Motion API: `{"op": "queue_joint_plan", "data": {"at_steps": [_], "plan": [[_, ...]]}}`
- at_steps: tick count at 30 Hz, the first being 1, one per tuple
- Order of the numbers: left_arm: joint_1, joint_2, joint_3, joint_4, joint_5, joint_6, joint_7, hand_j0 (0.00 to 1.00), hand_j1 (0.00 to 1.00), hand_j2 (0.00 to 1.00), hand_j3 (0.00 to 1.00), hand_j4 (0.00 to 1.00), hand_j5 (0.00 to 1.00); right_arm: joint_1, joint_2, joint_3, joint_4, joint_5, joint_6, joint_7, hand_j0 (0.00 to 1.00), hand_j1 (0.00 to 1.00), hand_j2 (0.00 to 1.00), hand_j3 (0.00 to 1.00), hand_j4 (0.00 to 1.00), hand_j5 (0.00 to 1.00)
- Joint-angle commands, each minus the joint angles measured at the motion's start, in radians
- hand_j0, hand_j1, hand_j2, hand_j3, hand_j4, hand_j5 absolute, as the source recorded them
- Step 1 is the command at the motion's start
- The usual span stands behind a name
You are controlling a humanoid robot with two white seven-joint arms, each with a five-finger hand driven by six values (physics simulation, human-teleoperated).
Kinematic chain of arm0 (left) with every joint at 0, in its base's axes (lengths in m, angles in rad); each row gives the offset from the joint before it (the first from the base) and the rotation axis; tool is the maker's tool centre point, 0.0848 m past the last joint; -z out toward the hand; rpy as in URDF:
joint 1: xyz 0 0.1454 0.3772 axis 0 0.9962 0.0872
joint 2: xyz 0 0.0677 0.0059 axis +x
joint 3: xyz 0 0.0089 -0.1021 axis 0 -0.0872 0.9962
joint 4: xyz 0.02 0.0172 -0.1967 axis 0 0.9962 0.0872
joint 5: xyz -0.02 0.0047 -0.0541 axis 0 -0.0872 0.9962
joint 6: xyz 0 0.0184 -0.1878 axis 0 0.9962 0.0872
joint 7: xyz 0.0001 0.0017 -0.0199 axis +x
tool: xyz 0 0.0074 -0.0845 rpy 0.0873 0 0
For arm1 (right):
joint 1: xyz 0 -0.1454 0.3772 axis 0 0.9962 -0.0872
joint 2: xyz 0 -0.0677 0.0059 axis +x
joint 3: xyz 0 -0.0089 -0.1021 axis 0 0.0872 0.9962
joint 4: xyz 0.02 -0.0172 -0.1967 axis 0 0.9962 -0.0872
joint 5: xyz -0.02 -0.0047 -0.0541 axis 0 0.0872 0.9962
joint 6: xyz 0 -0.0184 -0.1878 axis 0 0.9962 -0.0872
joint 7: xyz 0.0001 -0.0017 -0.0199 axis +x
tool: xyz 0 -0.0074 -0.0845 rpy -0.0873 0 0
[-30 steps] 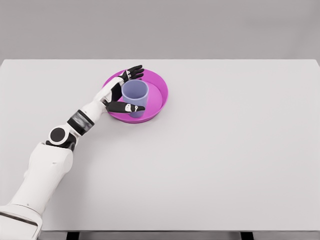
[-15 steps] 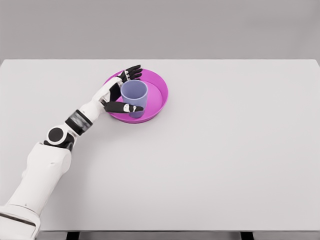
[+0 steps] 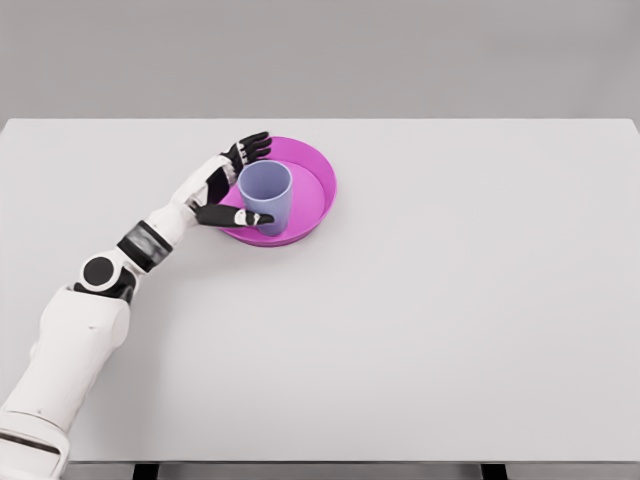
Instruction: Flip the cup with left arm and place it on the plate
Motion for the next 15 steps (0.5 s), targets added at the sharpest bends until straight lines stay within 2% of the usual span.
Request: {"op": "queue_joint_plan", "data": {"at_steps": [1,15], "plan": [[0.002,0.007,0.002,-0.001,0.007,-0.006,0.000,1.00,1.00,1.00,1.00,1.00,1.00,0.000,0.000,0.001,0.000,0.000,0.000,0.000,1.00,1.00,1.00,1.00,1.00,1.00],[0.014,0.058,0.006,-0.005,0.008,-0.021,0.000,1.00,1.00,1.00,1.00,1.00,1.00,0.000,0.000,-0.001,0.000,0.000,0.000,0.000,1.00,1.00,1.00,1.00,1.00,1.00]]}}
